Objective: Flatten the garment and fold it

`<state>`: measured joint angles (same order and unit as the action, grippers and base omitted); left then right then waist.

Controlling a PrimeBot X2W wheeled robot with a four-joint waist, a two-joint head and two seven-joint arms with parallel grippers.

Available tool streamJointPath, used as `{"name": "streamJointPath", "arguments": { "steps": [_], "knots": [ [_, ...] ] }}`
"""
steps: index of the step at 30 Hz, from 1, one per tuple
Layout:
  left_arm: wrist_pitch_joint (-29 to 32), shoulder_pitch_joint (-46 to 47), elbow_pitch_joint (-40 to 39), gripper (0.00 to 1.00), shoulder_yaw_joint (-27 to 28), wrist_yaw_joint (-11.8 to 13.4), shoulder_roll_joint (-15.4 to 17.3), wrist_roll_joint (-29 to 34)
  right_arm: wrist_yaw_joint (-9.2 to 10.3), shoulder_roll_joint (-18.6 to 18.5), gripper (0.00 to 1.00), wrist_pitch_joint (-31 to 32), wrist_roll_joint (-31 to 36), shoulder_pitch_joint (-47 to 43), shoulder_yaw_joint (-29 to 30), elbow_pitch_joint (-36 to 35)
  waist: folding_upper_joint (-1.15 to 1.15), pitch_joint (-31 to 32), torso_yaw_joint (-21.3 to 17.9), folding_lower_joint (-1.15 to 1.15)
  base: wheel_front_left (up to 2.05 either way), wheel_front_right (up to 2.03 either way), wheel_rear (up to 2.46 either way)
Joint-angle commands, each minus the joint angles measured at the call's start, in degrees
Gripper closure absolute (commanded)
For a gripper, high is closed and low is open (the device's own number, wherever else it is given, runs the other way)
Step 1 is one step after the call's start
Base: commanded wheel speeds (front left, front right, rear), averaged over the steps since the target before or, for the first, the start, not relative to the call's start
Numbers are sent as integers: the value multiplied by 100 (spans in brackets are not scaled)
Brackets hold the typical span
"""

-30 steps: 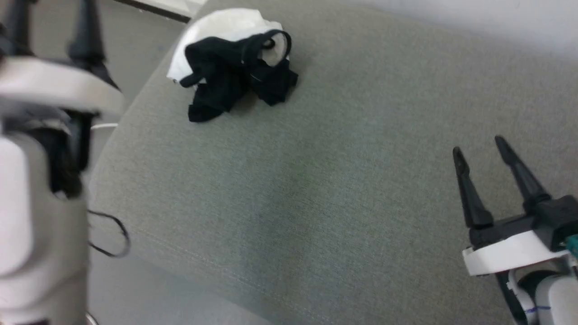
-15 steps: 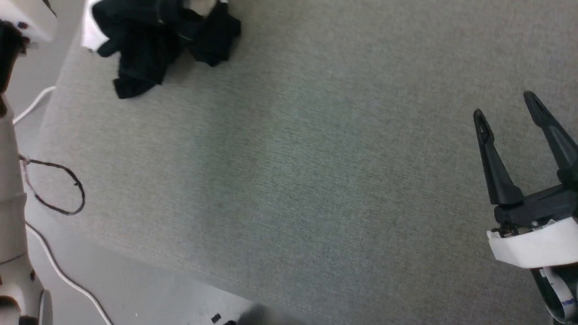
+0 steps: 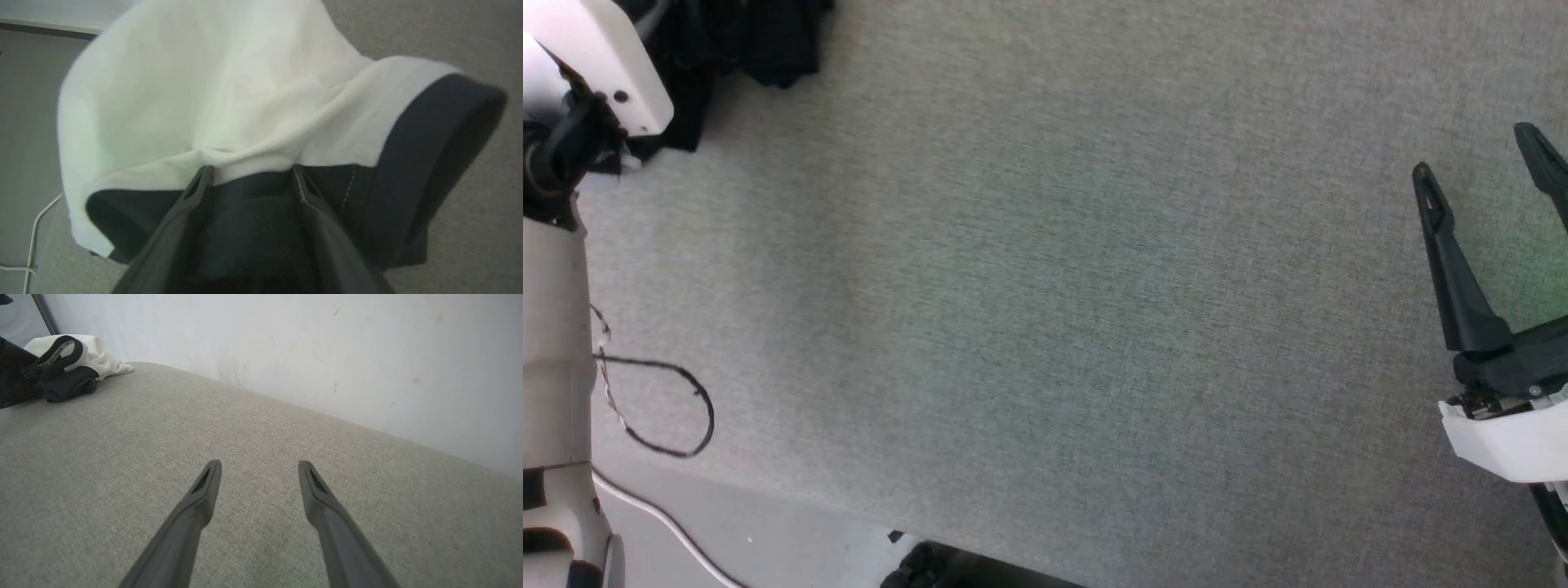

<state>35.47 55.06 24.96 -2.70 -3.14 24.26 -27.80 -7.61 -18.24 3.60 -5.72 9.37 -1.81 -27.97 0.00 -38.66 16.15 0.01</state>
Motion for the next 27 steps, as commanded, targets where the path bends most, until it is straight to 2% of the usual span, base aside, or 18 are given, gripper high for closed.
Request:
{"name": "streamJointPath", "arguments": {
  "steps": [1,2,3,4,5,14,21,27],
  "knots": [
    [96,-88,69,0,-19,79,-1,-39,12,-23,0,19,-40,29,25,-46,0,-167,-118,-1,0,0,0],
    [183,-114,112,0,-43,114,-6,-33,12,-26,0,21,-45,19,35,-55,0,-178,-119,-1,0,0,0],
    [247,-140,136,20,-74,127,-4,-24,12,-28,0,25,-49,13,39,-63,0,-186,-120,-1,0,0,0],
    [271,-165,143,82,-95,131,0,-16,12,-29,0,32,-54,13,37,-69,0,-190,-125,-1,0,0,0],
    [295,-199,151,100,-113,130,2,-15,12,-31,0,39,-61,19,31,-71,0,-185,-132,-1,0,0,0],
    [-62,-271,28,100,-109,102,191,92,12,47,0,-23,-123,111,-46,54,0,84,-164,-1,0,0,0],
    [-520,-6,-298,100,-96,59,527,337,12,356,0,-312,-179,174,-229,460,0,650,-321,-1,0,0,0],
    [-800,397,-657,100,-173,-24,645,465,12,651,0,-590,-202,96,-190,913,0,1249,-436,-1,0,0,0]
  ]
}}
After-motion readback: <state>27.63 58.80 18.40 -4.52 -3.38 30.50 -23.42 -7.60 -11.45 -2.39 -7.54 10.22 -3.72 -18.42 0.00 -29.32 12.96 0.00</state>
